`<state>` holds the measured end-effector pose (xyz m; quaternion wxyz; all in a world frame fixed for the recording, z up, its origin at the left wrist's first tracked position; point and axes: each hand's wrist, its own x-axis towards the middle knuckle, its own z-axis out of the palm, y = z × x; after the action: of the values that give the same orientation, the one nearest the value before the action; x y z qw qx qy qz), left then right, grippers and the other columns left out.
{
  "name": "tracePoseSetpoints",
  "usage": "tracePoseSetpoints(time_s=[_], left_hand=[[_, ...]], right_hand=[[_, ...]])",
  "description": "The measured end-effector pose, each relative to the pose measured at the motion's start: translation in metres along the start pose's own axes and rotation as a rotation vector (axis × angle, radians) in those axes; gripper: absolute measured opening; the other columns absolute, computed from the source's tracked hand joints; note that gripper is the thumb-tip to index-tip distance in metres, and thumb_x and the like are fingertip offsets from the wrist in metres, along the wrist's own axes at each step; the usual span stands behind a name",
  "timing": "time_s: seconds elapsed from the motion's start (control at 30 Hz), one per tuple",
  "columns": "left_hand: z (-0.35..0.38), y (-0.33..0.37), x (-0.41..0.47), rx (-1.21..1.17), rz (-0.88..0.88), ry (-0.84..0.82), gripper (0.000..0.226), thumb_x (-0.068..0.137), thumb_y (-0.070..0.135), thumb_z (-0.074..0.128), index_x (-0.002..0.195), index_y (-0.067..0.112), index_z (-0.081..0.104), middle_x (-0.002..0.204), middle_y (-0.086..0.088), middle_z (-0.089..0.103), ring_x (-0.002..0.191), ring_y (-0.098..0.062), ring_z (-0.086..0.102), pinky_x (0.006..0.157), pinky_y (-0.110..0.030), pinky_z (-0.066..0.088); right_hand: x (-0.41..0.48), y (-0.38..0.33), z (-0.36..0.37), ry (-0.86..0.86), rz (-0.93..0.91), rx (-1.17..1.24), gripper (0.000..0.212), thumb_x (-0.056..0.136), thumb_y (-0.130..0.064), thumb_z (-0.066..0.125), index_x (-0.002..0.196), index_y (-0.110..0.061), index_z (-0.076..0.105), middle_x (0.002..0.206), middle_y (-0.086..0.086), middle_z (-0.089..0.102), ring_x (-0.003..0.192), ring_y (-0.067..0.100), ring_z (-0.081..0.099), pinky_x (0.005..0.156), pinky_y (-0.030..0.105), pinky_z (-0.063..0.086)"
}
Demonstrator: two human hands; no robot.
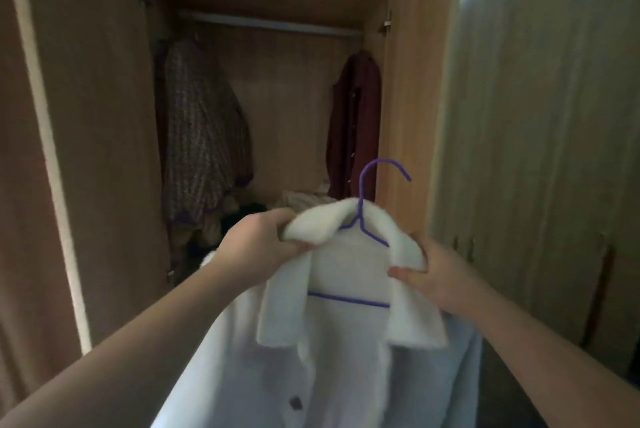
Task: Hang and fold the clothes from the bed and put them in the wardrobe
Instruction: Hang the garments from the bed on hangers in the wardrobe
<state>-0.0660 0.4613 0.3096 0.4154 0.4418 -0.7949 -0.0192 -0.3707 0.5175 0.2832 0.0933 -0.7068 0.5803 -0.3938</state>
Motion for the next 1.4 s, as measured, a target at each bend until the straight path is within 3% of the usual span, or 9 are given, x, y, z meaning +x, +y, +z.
tracePoseSetpoints(time_s=[0.17,0.3,0.43,0.57,0.73,0.93,1.17,1.3,1.4], left_hand=[[-0.006,-0.046,0.034,0.190,-0.133,0.059,0.045,0.067,0.070,0.063,0.083,0.029,0.059,0.070,0.011,0.063,0.070,-0.012,0.061,0.064,-0.036,0.051],[-0.002,-0.076,0.072,0.468,-0.182,0.216,0.053,0.064,0.085,0.051,0.081,0.035,0.052,0.061,0.014,0.056,0.059,-0.009,0.052,0.051,-0.030,0.035],[0.002,-0.093,0.128,0.676,-0.217,0.264,0.067,0.062,0.095,0.040,0.079,0.031,0.052,0.059,0.012,0.053,0.061,-0.015,0.052,0.053,-0.032,0.038],[0.001,-0.111,0.184,0.761,-0.234,0.247,0.072,0.066,0.096,0.030,0.082,0.030,0.054,0.069,0.010,0.061,0.072,-0.020,0.062,0.057,-0.034,0.039],[0.003,-0.138,0.239,0.803,-0.237,0.155,0.058,0.081,0.081,0.030,0.094,0.029,0.052,0.097,-0.001,0.069,0.093,-0.029,0.065,0.066,-0.035,0.037],[0.008,-0.174,0.296,0.876,-0.167,0.211,0.028,0.095,0.055,0.038,0.089,0.027,0.037,0.090,-0.006,0.068,0.086,-0.036,0.065,0.061,-0.037,0.035],[-0.030,-0.229,0.375,0.934,-0.130,0.452,0.031,0.096,0.054,0.041,0.090,0.024,0.040,0.092,-0.005,0.067,0.087,-0.035,0.065,0.063,-0.038,0.038],[-0.060,-0.273,0.420,0.933,-0.114,0.549,0.031,0.094,0.056,0.043,0.091,0.025,0.043,0.094,-0.004,0.067,0.088,-0.034,0.065,0.063,-0.037,0.038],[-0.070,-0.305,0.456,0.935,-0.095,0.596,0.031,0.094,0.057,0.042,0.087,0.027,0.037,0.094,-0.003,0.067,0.088,-0.032,0.065,0.062,-0.037,0.035]], right_hand=[[0.077,0.008,0.040,-0.157,-0.094,0.259,0.038,0.086,-0.055,0.054,0.121,-0.040,0.059,0.120,-0.011,0.066,0.110,0.010,0.063,0.099,0.032,0.048],[0.149,0.028,0.062,-0.231,-0.192,0.270,0.038,0.097,-0.042,0.055,0.135,-0.037,0.049,0.125,-0.010,0.060,0.114,0.012,0.057,0.104,0.042,0.044],[0.232,0.044,0.084,-0.117,-0.311,-0.049,0.043,0.089,-0.049,0.053,0.130,-0.039,0.043,0.124,-0.004,0.058,0.114,0.023,0.055,0.097,0.046,0.045],[0.309,0.043,0.117,0.072,-0.382,-0.107,0.032,0.089,-0.060,0.044,0.097,-0.030,0.037,0.097,0.001,0.061,0.091,0.030,0.061,0.074,0.043,0.048],[0.388,0.038,0.148,0.229,-0.454,-0.080,0.029,0.090,-0.047,0.053,0.090,-0.022,0.037,0.092,0.007,0.053,0.087,0.033,0.056,0.070,0.045,0.047],[0.485,0.031,0.163,0.399,-0.405,-0.210,0.028,0.089,-0.048,0.055,0.096,-0.023,0.045,0.096,0.005,0.057,0.092,0.033,0.058,0.067,0.042,0.043],[0.567,-0.019,0.218,0.463,-0.466,-0.134,0.072,0.087,-0.031,0.055,0.151,-0.010,0.031,0.151,0.012,0.041,0.135,0.029,0.043,0.109,0.039,0.035],[0.619,-0.041,0.238,0.514,-0.532,-0.242,0.079,0.087,-0.033,0.053,0.156,-0.012,0.019,0.163,0.008,0.017,0.147,0.023,0.024,0.119,0.038,0.024],[0.658,-0.058,0.250,0.556,-0.612,-0.269,0.078,0.079,-0.026,0.064,0.150,-0.006,0.037,0.158,0.011,0.032,0.142,0.027,0.037,0.114,0.042,0.033]])
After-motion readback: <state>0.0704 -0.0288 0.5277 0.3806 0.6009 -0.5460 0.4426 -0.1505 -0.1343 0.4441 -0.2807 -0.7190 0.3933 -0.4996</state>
